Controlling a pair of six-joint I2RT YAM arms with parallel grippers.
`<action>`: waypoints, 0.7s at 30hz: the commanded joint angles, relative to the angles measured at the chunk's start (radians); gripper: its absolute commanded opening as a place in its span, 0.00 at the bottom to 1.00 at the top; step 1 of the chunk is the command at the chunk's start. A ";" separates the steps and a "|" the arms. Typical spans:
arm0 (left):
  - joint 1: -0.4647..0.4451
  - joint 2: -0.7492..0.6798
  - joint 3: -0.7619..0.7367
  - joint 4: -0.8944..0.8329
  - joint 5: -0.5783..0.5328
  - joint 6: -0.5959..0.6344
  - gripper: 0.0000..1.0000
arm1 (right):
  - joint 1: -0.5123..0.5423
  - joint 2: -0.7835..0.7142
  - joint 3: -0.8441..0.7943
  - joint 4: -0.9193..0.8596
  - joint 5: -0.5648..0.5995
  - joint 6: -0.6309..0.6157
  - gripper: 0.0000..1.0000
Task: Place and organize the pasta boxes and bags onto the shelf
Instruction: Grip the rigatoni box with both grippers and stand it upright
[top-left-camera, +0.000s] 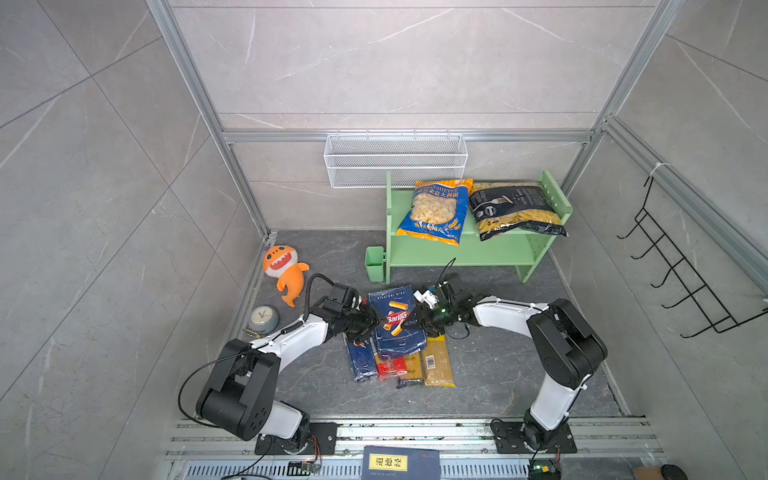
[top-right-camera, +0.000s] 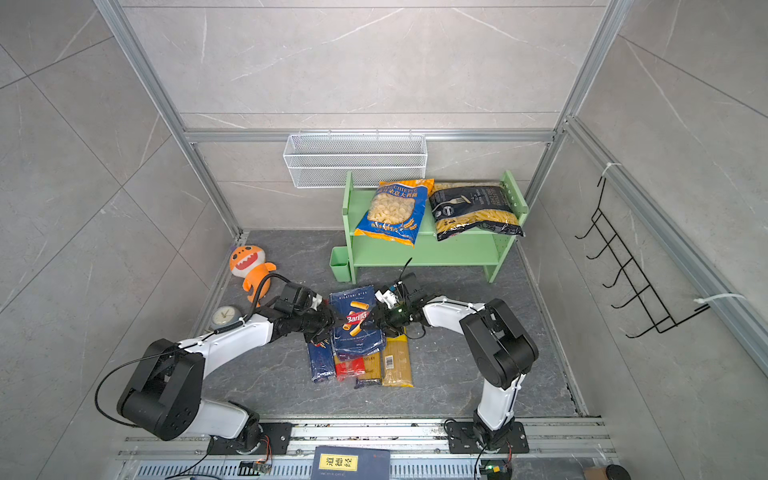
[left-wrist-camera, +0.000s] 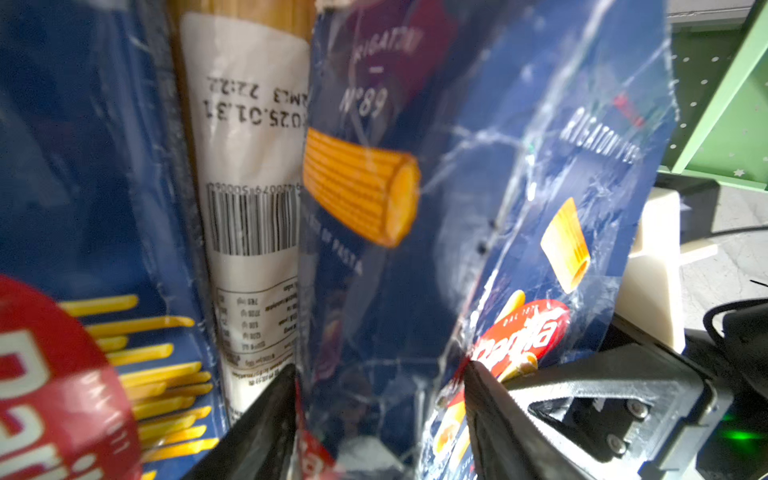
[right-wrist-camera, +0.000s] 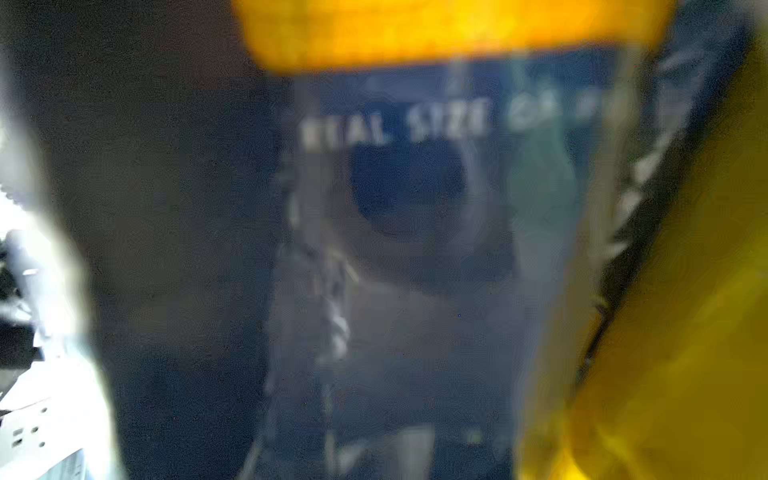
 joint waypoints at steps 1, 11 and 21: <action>-0.014 0.002 0.044 -0.036 0.002 0.033 0.69 | 0.018 -0.097 -0.019 0.144 -0.132 0.019 0.46; 0.016 -0.058 0.130 -0.175 -0.041 0.084 0.79 | -0.101 -0.223 -0.164 0.340 -0.182 0.150 0.31; 0.025 -0.098 0.196 -0.273 -0.069 0.107 0.80 | -0.163 -0.295 -0.231 0.394 -0.222 0.171 0.25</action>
